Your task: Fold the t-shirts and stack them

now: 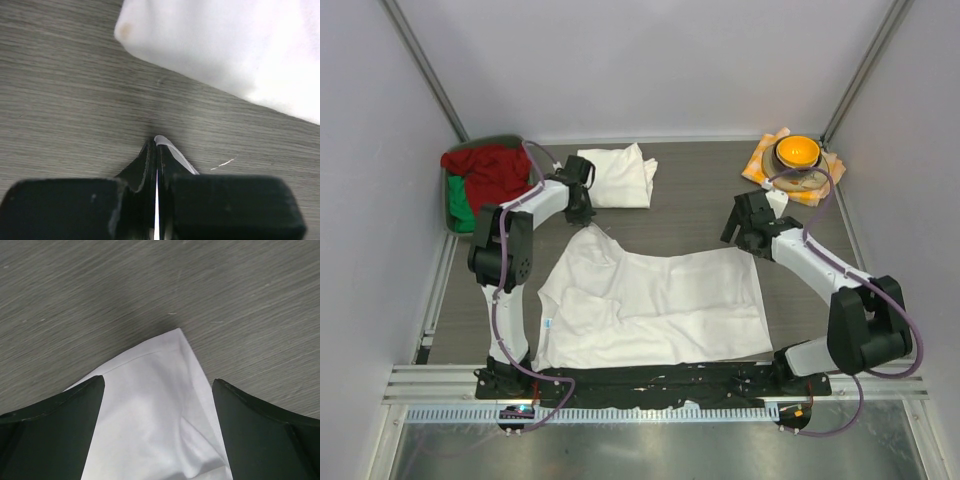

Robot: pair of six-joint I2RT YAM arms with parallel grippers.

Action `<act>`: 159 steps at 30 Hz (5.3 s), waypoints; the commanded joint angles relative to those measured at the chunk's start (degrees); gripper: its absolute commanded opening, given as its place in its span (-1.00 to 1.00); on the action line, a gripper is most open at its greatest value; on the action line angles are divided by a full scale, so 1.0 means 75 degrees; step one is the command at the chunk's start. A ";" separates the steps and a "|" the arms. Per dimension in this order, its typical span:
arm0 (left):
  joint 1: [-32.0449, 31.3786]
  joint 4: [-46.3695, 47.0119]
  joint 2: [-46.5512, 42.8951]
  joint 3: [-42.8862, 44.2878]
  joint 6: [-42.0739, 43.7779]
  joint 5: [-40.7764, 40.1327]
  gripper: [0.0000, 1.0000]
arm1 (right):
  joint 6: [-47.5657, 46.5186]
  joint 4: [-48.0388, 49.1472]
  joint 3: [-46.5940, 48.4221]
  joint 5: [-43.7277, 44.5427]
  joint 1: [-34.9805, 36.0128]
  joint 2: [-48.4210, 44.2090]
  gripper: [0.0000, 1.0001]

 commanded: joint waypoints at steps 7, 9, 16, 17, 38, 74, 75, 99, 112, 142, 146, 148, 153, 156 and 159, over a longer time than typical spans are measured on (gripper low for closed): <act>0.0145 -0.0563 -0.0501 0.0384 -0.0065 -0.0337 -1.00 | 0.0468 0.0444 -0.0052 -0.0407 -0.1171 0.0870 0.88; 0.0157 -0.0552 -0.0559 0.0361 -0.0054 -0.0337 -1.00 | 0.0503 0.0597 -0.0064 -0.0454 -0.1242 0.1011 0.86; 0.0262 -0.0540 -0.0677 0.0244 -0.0007 -0.0314 -1.00 | 0.0679 0.1030 -0.0088 -0.1367 -0.1289 0.1551 0.68; 0.0262 -0.0540 -0.0677 0.0232 -0.0007 -0.0314 -1.00 | 0.0679 0.1054 -0.0076 -0.1426 -0.1301 0.1621 0.67; 0.0309 -0.0703 -0.0805 0.0290 0.0005 -0.0443 -1.00 | 0.0562 0.1206 0.0158 -0.0712 -0.1289 0.2511 -0.59; 0.0473 -0.0786 -0.3687 -0.1617 -0.0651 -0.1180 -1.00 | 0.0117 0.0762 0.0779 -0.0337 -0.1078 0.0123 -0.99; 0.0473 -0.0832 -0.3816 -0.1701 -0.0674 -0.1181 -1.00 | 0.0082 0.0668 0.0791 -0.0349 -0.1055 0.0029 -0.99; -0.2430 -0.2507 -0.7895 -0.4889 -0.3706 -0.2504 -1.00 | 0.0281 -0.1008 -0.1341 -0.0454 -0.0727 -0.2714 -0.98; -0.3042 -0.3866 -0.9898 -0.5463 -0.5291 -0.2915 -0.97 | 0.1578 -0.2039 -0.1752 -0.0302 0.0513 -0.3230 -0.99; -0.3113 -0.0505 -0.6666 -0.5264 -0.4084 -0.1345 0.89 | 0.0234 0.0351 -0.0135 -0.2187 0.1031 0.0215 0.58; -0.3101 -0.0481 -0.6302 -0.5486 -0.4249 -0.1683 0.91 | 0.0000 0.0503 -0.0182 -0.2563 0.1113 0.0285 0.57; -0.3078 -0.0423 -0.6022 -0.5580 -0.4307 -0.1766 0.91 | -0.0024 0.0456 -0.0216 -0.2494 0.1183 0.0286 0.57; -0.2879 0.0022 -0.5166 -0.5698 -0.4436 -0.1896 0.91 | -0.0129 0.0316 -0.0346 -0.2365 0.1195 -0.0041 0.56; -0.2843 0.0372 -0.4709 -0.5651 -0.4401 -0.2176 0.91 | -0.0188 0.0163 -0.0439 -0.2305 0.1195 -0.0288 0.57; -0.2656 0.0608 -0.4159 -0.5464 -0.4238 -0.2107 0.90 | -0.0200 0.0093 -0.0626 -0.2434 0.1195 -0.0593 0.57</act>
